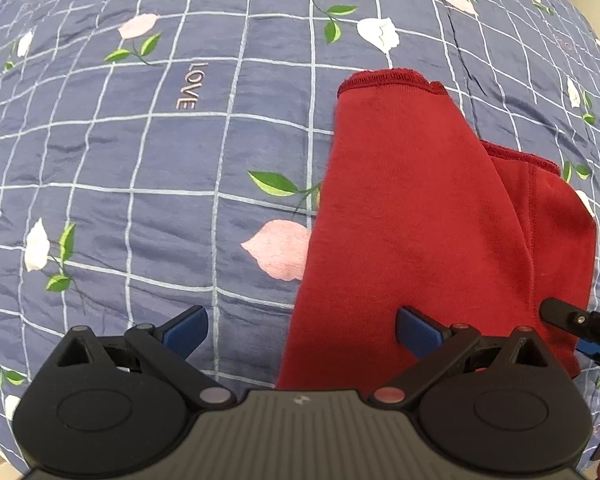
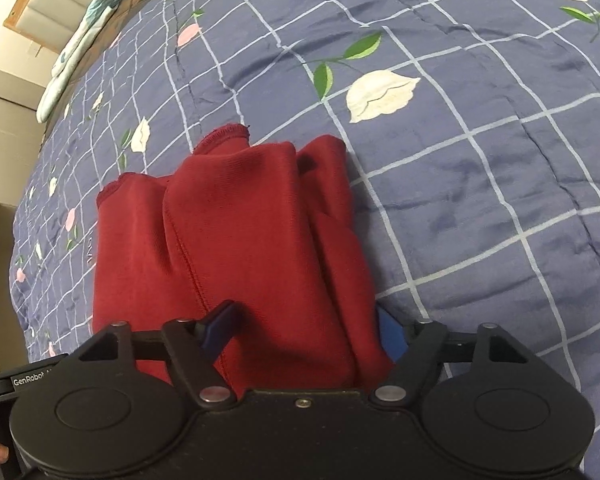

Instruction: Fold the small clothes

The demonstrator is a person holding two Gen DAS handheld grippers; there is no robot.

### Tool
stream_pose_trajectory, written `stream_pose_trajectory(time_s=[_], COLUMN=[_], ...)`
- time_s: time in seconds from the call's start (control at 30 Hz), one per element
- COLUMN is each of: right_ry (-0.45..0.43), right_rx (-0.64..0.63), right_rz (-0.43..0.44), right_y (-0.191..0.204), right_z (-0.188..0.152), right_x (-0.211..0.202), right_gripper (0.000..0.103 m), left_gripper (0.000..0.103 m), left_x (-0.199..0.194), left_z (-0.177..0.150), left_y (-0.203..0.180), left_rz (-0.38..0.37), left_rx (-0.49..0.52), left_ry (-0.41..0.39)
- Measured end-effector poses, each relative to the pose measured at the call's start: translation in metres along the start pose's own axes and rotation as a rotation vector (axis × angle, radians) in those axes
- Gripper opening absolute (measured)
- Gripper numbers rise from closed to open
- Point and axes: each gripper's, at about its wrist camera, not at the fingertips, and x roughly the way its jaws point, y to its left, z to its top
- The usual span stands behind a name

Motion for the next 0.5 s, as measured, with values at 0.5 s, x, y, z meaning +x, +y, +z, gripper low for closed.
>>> stream_pose_trajectory(time_s=[0.5], right_ry=[-0.042], right_rx=[0.034], right_rz=[0.004], right_y=[0.004], right_z=[-0.013], right_x=[-0.014], right_gripper=[0.03], left_gripper=[0.071], left_x=[-0.008], left_z=[-0.004], left_y=[-0.008], left_rz=[-0.121], left_rx=[0.018], left_ry=[0.031])
